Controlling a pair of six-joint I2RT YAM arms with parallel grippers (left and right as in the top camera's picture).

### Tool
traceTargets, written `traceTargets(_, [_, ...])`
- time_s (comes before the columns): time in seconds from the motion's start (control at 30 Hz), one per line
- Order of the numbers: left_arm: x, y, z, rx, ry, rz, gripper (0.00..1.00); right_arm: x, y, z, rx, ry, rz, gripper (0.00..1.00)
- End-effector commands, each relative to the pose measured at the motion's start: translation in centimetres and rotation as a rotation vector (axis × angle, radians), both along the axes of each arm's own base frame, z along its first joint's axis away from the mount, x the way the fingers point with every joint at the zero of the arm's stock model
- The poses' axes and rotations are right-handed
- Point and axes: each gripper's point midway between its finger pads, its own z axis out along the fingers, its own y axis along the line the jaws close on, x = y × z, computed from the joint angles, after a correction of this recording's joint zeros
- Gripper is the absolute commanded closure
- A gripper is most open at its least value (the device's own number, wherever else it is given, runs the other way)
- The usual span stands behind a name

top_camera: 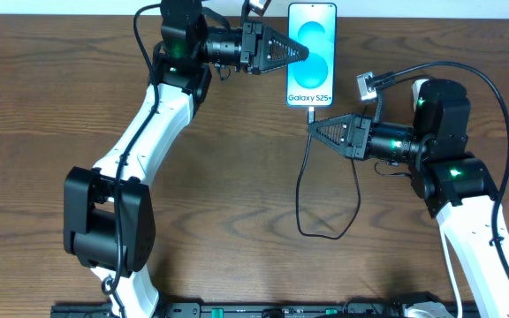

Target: Plug charger to phone and switch on socket

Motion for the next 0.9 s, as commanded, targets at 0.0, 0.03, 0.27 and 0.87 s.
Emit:
traceTargets(0.0, [-0.22, 0.22, 1.66, -0.015, -0.047, 0.011, 0.93, -0.24, 0.19, 0.31, 0.01, 0.007, 0.006, 0.99])
traceTargets(0.03, [-0.24, 0.2, 1.66, -0.015, -0.047, 0.011, 0.93, -0.24, 0.19, 0.31, 0.012, 0.013, 0.004, 0.98])
traceTargets(0.27, [-0.37, 0.01, 1.66, -0.015, -0.043, 0.006, 0.93, -0.19, 0.17, 0.29, 0.012, 0.015, 0.0, 0.99])
traceTargets(0.87, [-0.36, 0.02, 1.67, -0.015, -0.044, 0.007, 0.93, -0.53, 0.62, 0.31, 0.013, 0.015, 0.019, 0.99])
